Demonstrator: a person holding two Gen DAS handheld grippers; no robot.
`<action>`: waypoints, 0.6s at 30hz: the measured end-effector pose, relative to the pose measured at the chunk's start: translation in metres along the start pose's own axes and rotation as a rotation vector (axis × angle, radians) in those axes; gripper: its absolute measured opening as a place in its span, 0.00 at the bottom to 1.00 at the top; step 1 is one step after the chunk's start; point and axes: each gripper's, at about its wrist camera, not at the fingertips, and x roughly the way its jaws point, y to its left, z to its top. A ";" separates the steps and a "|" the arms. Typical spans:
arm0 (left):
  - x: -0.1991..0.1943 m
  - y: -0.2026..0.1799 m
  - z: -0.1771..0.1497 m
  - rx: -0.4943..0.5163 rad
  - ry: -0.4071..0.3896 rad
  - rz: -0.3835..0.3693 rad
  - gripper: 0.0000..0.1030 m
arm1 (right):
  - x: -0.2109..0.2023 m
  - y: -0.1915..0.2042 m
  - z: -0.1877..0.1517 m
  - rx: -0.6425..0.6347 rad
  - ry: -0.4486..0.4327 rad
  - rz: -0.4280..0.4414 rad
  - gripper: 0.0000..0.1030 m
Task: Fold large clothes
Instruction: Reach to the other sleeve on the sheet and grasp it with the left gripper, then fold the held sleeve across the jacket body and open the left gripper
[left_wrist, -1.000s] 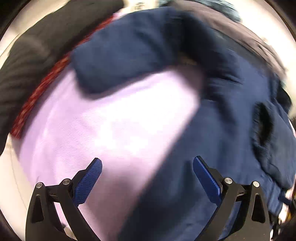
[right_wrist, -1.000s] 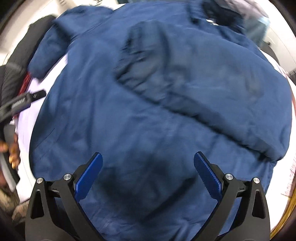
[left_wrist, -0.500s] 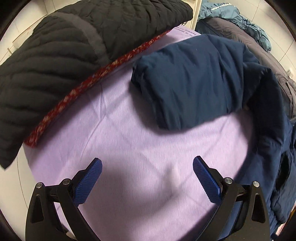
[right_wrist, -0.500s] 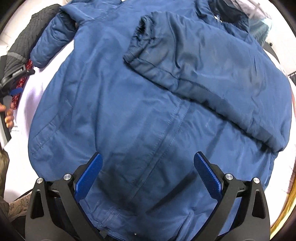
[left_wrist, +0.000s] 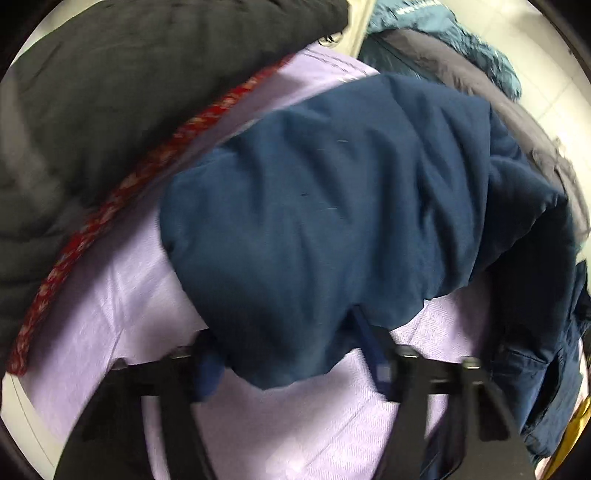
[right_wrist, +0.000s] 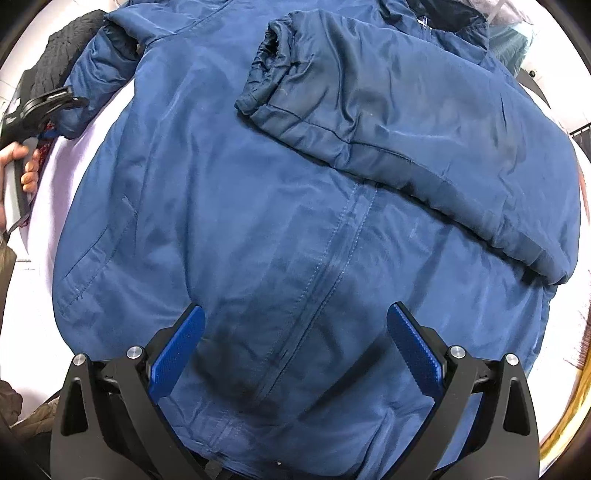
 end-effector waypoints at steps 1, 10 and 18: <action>0.001 -0.005 0.000 0.027 0.002 0.010 0.38 | 0.001 0.000 0.001 0.001 -0.004 -0.002 0.95; -0.109 -0.035 0.029 0.220 -0.255 0.062 0.11 | -0.004 -0.010 0.005 0.043 -0.043 0.012 0.95; -0.245 -0.012 0.081 0.171 -0.582 0.117 0.11 | -0.013 -0.010 0.019 0.012 -0.072 0.056 0.95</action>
